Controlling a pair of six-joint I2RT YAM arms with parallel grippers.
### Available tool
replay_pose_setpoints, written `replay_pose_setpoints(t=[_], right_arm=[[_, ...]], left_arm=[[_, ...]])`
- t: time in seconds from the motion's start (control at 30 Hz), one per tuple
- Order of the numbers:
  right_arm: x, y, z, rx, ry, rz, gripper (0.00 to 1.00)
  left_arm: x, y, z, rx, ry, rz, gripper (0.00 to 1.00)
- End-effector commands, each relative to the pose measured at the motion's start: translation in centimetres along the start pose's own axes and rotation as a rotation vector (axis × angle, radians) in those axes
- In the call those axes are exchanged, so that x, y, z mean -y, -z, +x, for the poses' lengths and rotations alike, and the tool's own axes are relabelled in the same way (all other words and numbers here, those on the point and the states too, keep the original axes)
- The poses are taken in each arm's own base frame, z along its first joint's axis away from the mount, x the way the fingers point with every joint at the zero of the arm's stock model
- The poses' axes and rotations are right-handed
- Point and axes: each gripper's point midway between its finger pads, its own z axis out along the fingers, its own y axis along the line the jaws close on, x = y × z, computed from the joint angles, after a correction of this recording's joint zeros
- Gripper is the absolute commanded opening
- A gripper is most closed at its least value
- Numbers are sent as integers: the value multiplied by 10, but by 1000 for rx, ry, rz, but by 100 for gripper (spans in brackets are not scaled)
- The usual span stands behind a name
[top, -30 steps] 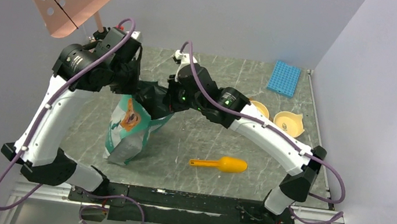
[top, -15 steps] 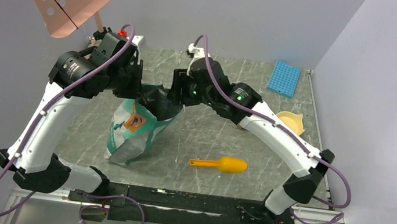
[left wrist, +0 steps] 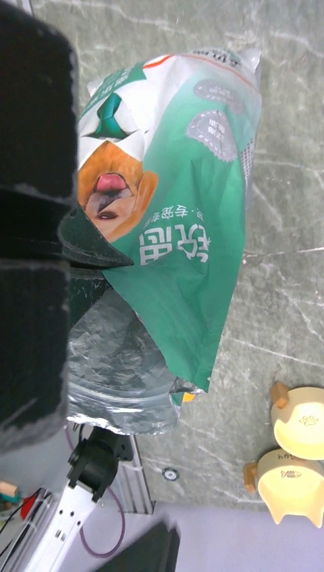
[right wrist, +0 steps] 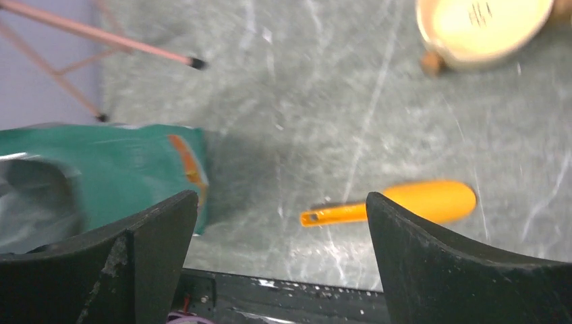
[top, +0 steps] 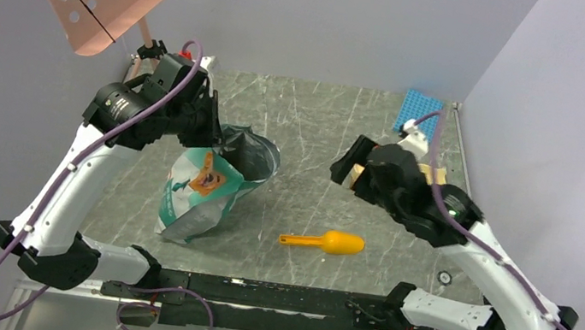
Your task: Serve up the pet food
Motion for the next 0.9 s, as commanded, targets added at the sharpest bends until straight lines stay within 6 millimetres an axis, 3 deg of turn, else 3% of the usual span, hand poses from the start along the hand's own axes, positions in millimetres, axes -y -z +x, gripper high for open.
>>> replay_pose_setpoints(t=[0.0, 0.07, 0.2, 0.23, 0.3, 0.37, 0.6, 0.77, 0.87], right_arm=[[31, -44, 69, -189, -127, 186, 100], [30, -59, 94, -261, -165, 203, 100], [30, -85, 134, -368, -258, 278, 86], [32, -89, 143, -389, -287, 309, 81], [39, -100, 164, -432, -341, 368, 59], [45, -105, 179, -466, -399, 426, 48], [74, -120, 223, -524, -492, 596, 47], [87, -131, 236, -503, -554, 675, 38], [90, -136, 241, -490, -578, 713, 38]], left_arm=[[10, 3, 4, 4, 66, 72, 0], [9, 4, 10, -8, 85, 75, 0], [10, 8, 19, -31, 116, 98, 0], [11, 9, 21, -38, 122, 106, 0], [13, 9, 27, -57, 130, 124, 0], [15, 9, 32, -76, 138, 139, 0], [20, 7, 39, -97, 105, 187, 0], [17, 11, 40, -96, 32, 189, 0], [16, 15, 42, -97, -2, 199, 0]])
